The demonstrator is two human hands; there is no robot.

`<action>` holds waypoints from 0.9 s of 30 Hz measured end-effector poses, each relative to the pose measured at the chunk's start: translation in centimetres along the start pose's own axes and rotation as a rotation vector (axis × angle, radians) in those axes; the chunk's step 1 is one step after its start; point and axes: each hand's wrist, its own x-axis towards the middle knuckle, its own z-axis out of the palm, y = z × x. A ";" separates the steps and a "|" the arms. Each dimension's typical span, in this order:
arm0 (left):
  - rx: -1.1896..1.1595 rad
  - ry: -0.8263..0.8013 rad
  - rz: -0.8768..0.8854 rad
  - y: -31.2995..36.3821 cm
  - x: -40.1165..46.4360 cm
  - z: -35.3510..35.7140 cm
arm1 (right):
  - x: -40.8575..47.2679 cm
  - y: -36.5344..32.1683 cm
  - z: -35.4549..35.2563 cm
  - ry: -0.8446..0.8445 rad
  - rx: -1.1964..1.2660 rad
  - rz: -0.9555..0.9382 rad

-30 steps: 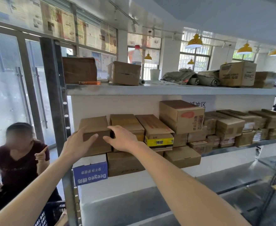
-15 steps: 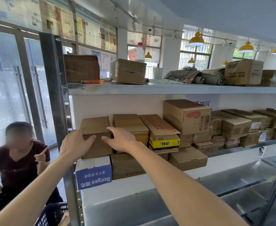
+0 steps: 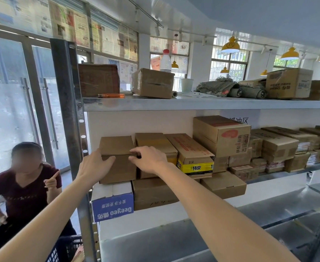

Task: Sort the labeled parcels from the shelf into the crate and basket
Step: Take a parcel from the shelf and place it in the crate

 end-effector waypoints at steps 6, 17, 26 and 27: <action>-0.178 -0.023 -0.136 -0.4 1.5 0.9 | 0.7 -0.2 0.9 -0.025 0.146 -0.009; -0.217 0.289 -0.032 1.1 -1.4 0.3 | -1.9 -1.1 0.2 0.248 0.510 0.018; -0.340 0.345 -0.035 4.9 -6.4 -1.9 | -6.7 -1.7 -2.4 0.378 0.593 0.045; -0.346 0.349 -0.025 5.3 -7.1 -2.3 | -7.4 -1.7 -2.7 0.387 0.605 0.042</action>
